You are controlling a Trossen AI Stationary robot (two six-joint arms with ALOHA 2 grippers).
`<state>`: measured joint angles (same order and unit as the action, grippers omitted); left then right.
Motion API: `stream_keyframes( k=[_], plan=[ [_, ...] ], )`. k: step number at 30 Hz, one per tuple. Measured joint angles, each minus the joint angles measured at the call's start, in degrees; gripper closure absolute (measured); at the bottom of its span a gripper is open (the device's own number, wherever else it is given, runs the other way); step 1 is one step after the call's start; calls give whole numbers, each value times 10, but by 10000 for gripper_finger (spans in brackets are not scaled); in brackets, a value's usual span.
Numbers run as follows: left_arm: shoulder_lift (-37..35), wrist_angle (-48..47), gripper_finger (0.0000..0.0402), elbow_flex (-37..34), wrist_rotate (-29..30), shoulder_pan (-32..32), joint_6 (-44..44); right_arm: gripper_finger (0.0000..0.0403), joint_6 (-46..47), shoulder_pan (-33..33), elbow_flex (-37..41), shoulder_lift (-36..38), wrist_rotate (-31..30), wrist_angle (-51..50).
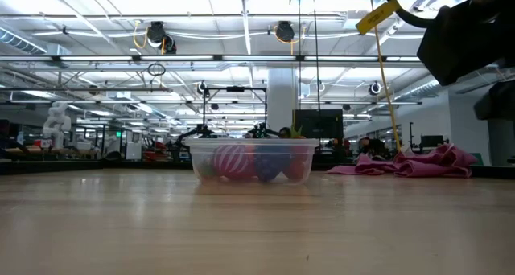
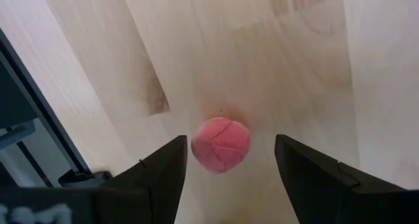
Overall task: Pick and placing Produce into tupperware
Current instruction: Put the pink peach into the transparent container
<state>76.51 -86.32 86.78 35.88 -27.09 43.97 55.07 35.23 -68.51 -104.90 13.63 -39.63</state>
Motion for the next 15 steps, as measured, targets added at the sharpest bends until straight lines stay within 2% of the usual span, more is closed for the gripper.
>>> stream_keyframes(
  k=[15],
  plan=[
    [0, 1, 128, 0, 0, 0, 0, 179, 2, 0, 9, 0, 0, 12]
  ],
)
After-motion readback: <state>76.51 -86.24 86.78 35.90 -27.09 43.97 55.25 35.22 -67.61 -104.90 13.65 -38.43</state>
